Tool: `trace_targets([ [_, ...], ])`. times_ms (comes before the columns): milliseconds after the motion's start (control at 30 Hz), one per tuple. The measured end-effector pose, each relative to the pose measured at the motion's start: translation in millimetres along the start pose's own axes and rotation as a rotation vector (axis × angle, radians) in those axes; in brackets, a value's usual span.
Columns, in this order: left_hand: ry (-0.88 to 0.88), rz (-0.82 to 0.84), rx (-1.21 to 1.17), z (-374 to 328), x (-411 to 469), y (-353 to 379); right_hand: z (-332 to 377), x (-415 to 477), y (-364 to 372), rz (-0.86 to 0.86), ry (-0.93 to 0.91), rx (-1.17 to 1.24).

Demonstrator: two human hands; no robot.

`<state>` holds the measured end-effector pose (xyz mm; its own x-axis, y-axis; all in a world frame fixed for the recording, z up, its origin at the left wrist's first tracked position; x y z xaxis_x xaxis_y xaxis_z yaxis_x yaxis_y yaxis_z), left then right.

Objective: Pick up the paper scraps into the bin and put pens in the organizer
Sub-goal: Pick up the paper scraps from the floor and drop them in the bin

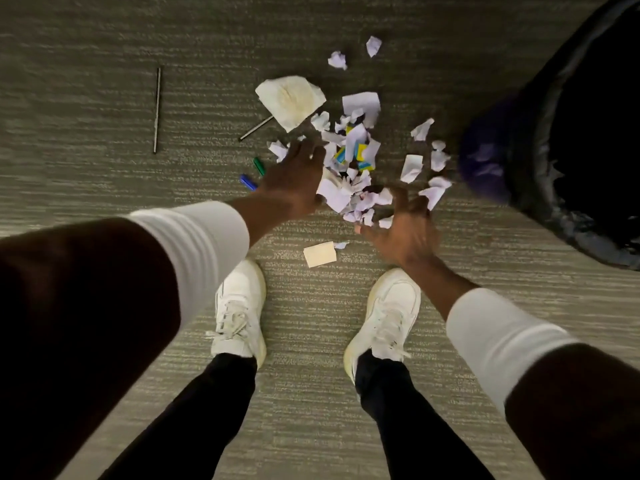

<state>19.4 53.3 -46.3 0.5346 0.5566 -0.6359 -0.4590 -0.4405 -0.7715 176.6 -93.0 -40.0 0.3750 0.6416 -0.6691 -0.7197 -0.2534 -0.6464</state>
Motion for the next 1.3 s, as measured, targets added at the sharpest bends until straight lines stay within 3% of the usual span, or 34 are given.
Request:
trace_targets([
  [133,0.163,-0.087,0.113,-13,34,13,-30,20,36,-0.041,0.084,0.017],
  [300,0.277,-0.118,0.192,-30,60,28,-11,43,54,-0.135,-0.055,0.104],
  [567,0.243,-0.188,0.186,-25,50,42,26,62,66,-0.049,-0.079,0.000],
  [700,0.222,-0.127,0.009,-18,39,53,35,63,70,0.005,-0.097,-0.128],
  [800,0.176,-0.097,-0.074,-18,25,56,36,60,67,0.004,-0.130,-0.069],
  [1033,0.094,-0.179,-0.212,-24,-22,19,34,29,28,-0.202,-0.194,0.179],
  [1300,0.142,-0.313,-0.289,-56,-75,-93,49,-35,-82,-0.394,-0.261,0.377],
])
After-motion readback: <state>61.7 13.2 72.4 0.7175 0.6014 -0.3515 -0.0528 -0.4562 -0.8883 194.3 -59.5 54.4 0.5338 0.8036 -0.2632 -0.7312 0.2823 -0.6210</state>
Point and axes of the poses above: each hand's wrist, its own x-axis towards the middle knuckle, its own y-axis out of the palm, z = x × y, the point moved 7 cm from there along x, towards the middle knuckle, and after that the axes turned 14 degrees about x, right-handed, at the moved point
